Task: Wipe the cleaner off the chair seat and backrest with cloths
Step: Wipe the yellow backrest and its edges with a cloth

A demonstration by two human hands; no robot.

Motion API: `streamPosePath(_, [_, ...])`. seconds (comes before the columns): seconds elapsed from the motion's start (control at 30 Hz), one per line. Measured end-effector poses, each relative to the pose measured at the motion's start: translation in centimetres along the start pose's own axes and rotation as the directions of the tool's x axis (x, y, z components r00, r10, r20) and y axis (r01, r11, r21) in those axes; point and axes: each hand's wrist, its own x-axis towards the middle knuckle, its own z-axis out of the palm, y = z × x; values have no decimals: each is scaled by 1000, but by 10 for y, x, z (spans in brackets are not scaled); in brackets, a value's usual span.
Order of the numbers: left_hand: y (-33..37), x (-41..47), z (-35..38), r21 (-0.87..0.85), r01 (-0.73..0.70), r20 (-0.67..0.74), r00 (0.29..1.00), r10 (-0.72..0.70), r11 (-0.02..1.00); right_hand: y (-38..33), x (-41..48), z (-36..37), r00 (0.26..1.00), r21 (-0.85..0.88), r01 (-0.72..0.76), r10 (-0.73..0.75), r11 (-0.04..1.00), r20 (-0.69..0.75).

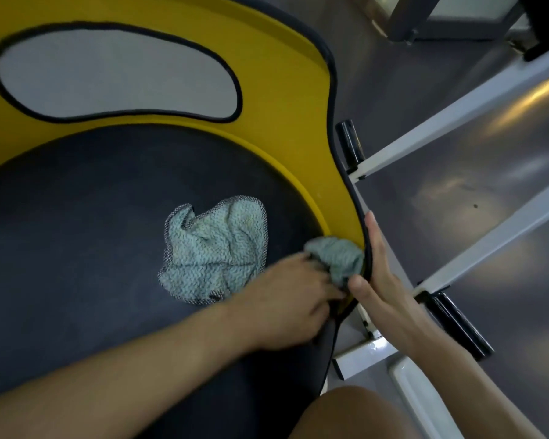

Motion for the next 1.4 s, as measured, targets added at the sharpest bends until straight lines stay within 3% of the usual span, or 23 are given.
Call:
streamPosePath(0.13, [-20,10,-24,-46,123,-152,980,-129,991,2,1,0,999,14,43,-43,999,8])
streamPosePath(0.27, [-23,22,-17,-79,144,-276,947,-161,986,5,0,-1,999,15,30,-31,999,15])
streamPosePath(0.47, [-26,47,-4,-101,338,-277,894,-353,936,5,0,1,1000,54,20,-21,998,7])
streamPosePath(0.57, [-20,45,4,6,262,-263,931,-252,965,4,0,2,1000,52,17,-18,998,8])
streamPosePath(0.8, [-3,5,20,30,-55,-106,993,58,998,6,0,2,1000,43,26,-25,999,-6])
streamPosePath(0.93, [-13,-13,8,126,-168,119,981,153,978,5,-2,3,999,30,37,-37,999,-15])
streamPosePath(1.03, [-23,-13,-4,151,-219,237,955,180,964,6,-1,2,999,15,46,-46,999,-18])
streamPosePath(1.17, [-27,-4,-13,196,-275,279,936,215,941,8,0,1,999,30,43,-43,999,-3])
streamPosePath(1.4, [-24,-2,7,363,-158,194,977,92,918,9,-1,2,999,18,45,-45,999,-12])
